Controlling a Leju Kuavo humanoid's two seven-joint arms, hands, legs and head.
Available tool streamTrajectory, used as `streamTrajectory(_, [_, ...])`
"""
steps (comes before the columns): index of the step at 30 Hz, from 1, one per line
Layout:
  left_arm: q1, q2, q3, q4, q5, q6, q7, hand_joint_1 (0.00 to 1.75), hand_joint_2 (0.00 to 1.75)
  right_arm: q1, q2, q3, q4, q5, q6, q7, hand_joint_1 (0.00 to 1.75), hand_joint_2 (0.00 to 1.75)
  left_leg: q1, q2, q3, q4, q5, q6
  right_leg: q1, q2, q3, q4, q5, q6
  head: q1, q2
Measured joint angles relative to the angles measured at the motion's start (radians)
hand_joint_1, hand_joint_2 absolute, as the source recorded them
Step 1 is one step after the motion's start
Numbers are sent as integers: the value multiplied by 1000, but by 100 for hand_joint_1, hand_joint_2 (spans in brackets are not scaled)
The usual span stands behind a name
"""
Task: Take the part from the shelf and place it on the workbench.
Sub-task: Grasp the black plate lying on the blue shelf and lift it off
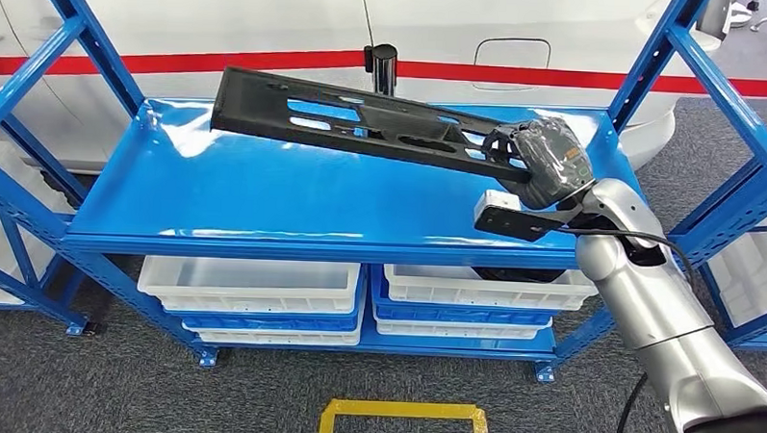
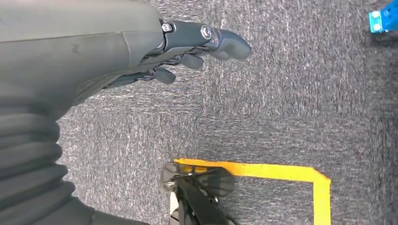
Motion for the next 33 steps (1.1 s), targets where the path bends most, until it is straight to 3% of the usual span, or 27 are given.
streamTrajectory(2, [-1,0,-1,0,-8,-1,7,0,175,3,0,-3,-3,3,0,0,175,175,-7,0,41,-78,29,12,3,0,0,0,3,5,1,0])
streamTrajectory(5, [-1,-1,-2,0,-19,-1,18,0,175,9,1,-6,-7,7,0,1,175,175,-11,3,41,-93,45,25,3,-2,-5,-1,7,19,1,0])
streamTrajectory(7, [-3,-2,-4,0,-27,1,20,0,175,12,-1,-7,-10,12,0,2,175,175,-7,7,35,-106,63,38,5,-3,-31,49,-33,16,3,0])
streamTrajectory(9, [-5,-3,-7,0,-32,2,22,0,175,17,-3,-7,-10,13,0,2,175,175,-7,8,21,-109,76,45,4,-2,-78,175,-109,5,5,0])
streamTrajectory(11, [-5,-3,-8,0,-33,2,28,0,175,25,-3,-7,-10,14,0,3,175,175,-7,8,4,-108,89,46,1,-2,-105,279,-156,12,5,0])
streamTrajectory(12, [-5,-4,-8,0,-34,1,32,0,175,29,-3,-8,-10,15,0,4,175,175,-7,8,-5,-108,96,43,0,-3,-94,282,-157,21,6,0])
streamTrajectory(14, [-5,-5,-9,0,-35,0,39,0,175,31,-3,-8,-12,19,0,5,175,175,-6,8,-20,-105,108,36,-6,-4,-9,168,-124,42,6,0])
streamTrajectory(16, [-6,-4,-9,0,-36,0,43,0,175,31,-1,-10,-15,22,1,6,175,175,-9,7,-33,-98,118,25,-6,-2,79,37,-96,49,6,0])
streamTrajectory(18, [-6,-4,-9,0,-37,0,43,0,175,32,0,-13,-17,25,2,8,175,175,-13,4,-41,-92,129,15,-1,3,100,-2,-91,41,4,0])
streamTrajectory(20, [-5,-2,-9,0,-37,0,43,0,175,36,-1,-16,-17,27,3,9,175,175,-12,1,-50,-87,135,7,-8,4,84,1,-83,29,2,0])
streamTrajectory(22, [-3,-1,-9,1,-37,0,43,0,175,39,0,-16,-18,29,3,9,175,175,-6,0,-73,-45,83,-4,-17,-1,67,1,-65,7,-1,0])
streamTrajectory(24, [-3,-1,-9,1,-38,0,44,0,175,40,1,-18,-18,31,3,9,175,175,1,1,-111,71,-19,-18,-16,-3,46,2,-45,-10,-4,0])
streamTrajectory(25, [-3,-2,-9,1,-38,0,45,0,175,41,1,-18,-18,31,3,9,175,175,4,1,-128,141,-58,-24,-15,-4,34,3,-36,-11,-4,0])
streamTrajectory(26, [-3,-2,-9,1,-37,0,45,0,175,44,1,-18,-18,31,2,8,175,175,8,1,-135,194,-78,-28,-14,-4,23,3,-27,-9,-4,0])
streamTrajectory(27, [-4,-2,-9,1,-37,0,47,0,175,46,2,-18,-18,32,2,8,175,175,11,1,-127,215,-80,-31,-13,-4,13,4,-20,-7,-4,0])
streamTrajectory(28, [-4,-2,-8,1,-37,0,48,0,175,49,2,-18,-18,32,2,7,175,175,14,1,-100,198,-65,-32,-14,-5,5,4,-13,-4,-4,0])
streamTrajectory(31, [-7,-1,-8,0,-35,0,49,0,175,51,4,-20,-18,34,0,5,175,175,17,0,51,-3,-21,-27,-13,-5,-12,4,6,11,-4,0])
streamTrajectory(32, [-8,-1,-8,0,-34,1,48,0,175,50,6,-21,-18,34,-1,5,175,175,15,-1,85,-55,-19,-23,-11,-5,-15,4,12,19,-3,0])
streamTrajectory(33, [-9,-1,-8,0,-34,1,49,0,175,49,8,-22,-18,34,-1,4,175,175,11,-2,99,-79,-22,-18,-11,-6,-17,2,19,26,-2,0])
